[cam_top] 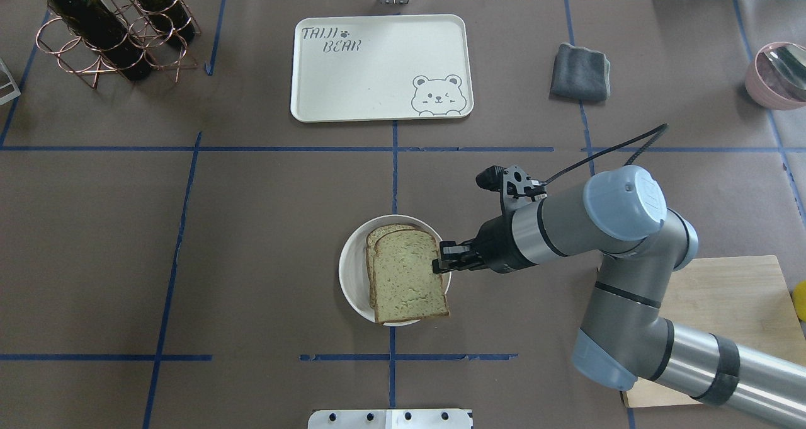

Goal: Make sandwich and place on tray
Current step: 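Lift the bread slice with the right gripper and carry it over the plate, then lower the bread slice onto the egg toast and open the right gripper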

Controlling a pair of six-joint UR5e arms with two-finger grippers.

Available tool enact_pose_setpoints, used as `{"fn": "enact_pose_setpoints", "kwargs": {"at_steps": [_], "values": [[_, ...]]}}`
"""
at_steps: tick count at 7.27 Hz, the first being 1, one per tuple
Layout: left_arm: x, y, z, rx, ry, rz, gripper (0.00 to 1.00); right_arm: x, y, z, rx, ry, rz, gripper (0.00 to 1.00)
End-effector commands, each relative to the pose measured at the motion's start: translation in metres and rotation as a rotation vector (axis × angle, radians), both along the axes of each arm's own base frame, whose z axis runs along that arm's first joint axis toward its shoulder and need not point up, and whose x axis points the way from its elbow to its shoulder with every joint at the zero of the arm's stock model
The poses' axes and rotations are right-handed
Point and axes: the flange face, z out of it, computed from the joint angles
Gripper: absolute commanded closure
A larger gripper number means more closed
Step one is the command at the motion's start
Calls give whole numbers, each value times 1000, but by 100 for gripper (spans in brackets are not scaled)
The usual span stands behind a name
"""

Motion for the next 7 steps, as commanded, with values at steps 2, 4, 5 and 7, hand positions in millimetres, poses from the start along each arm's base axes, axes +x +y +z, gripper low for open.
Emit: {"fn": "enact_pose_setpoints", "kwargs": {"at_steps": [2,4,5,7], "values": [[-1,1,1,-2,0,-1,0,-17,-25,-8,-16,47,21,100],[-1,1,1,-2,0,-1,0,-23,-34,-5,-16,58,26,100],[-1,1,0,1,0,-1,0,-24,-34,-5,-16,58,26,100],[-1,1,0,-2,0,-2,0,-32,-33,7,-30,81,9,100]]}}
